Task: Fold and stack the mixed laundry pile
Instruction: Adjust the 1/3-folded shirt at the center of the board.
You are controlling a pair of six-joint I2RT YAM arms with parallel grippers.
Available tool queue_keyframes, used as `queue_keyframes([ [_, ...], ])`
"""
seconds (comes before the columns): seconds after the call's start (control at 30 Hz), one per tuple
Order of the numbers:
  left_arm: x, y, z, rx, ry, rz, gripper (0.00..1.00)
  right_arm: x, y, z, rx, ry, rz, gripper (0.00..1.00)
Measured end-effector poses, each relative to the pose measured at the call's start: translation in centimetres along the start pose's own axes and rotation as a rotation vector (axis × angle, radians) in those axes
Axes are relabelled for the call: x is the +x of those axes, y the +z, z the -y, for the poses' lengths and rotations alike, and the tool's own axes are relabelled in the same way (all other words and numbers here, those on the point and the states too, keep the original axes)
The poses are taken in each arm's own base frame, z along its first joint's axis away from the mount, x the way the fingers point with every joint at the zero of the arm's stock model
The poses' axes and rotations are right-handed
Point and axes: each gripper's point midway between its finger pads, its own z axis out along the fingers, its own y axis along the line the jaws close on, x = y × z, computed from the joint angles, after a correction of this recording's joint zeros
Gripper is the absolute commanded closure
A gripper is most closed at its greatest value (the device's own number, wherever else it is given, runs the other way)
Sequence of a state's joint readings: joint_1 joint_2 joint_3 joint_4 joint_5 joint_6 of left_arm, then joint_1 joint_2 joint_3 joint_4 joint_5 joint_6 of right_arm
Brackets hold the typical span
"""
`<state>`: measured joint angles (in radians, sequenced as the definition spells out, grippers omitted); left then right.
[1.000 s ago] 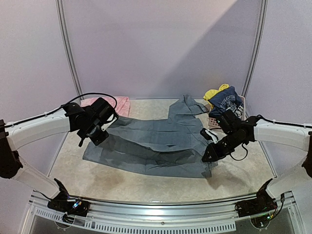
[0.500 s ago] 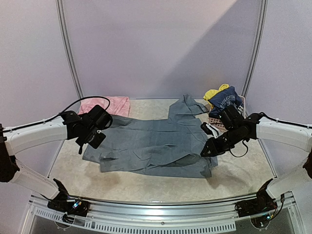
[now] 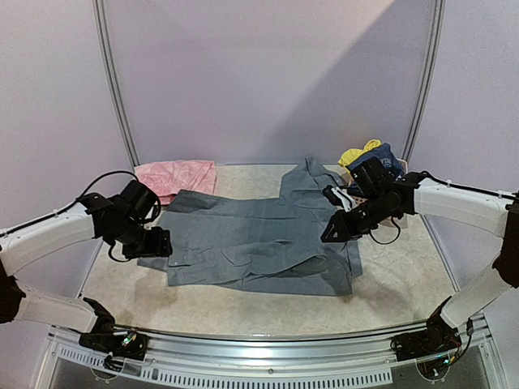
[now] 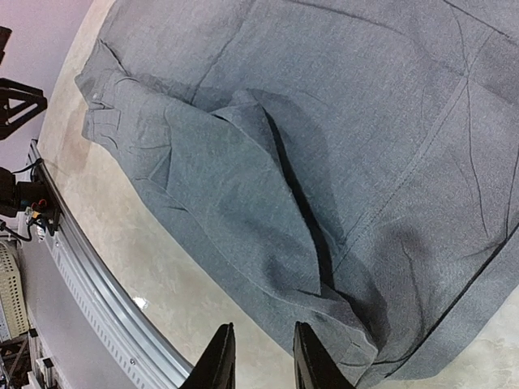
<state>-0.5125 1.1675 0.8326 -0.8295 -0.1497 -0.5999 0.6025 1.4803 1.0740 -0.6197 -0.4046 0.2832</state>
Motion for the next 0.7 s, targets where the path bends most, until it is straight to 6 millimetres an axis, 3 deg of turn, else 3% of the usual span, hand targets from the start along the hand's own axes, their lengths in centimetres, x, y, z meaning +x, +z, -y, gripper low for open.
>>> queue_keyframes([
  [0.13, 2.9, 2.0, 0.3, 0.033, -0.056, -0.125, 0.31, 0.1, 0.2, 0.1, 0.002, 0.003, -0.008, 0.75],
  [0.33, 5.4, 4.4, 0.6, 0.042, -0.078, -0.233, 0.38, 0.1, 0.2, 0.1, 0.003, 0.004, -0.01, 0.75],
  [0.47, 6.4, 6.0, 0.3, 0.009, -0.075, -0.287, 0.41, 0.3, 0.2, 0.2, 0.005, 0.007, -0.016, 0.75],
  [0.7, 7.0, 7.5, 0.6, 0.012, -0.079, -0.321, 0.58, 0.7, 0.2, 0.3, 0.01, 0.014, -0.031, 0.75],
])
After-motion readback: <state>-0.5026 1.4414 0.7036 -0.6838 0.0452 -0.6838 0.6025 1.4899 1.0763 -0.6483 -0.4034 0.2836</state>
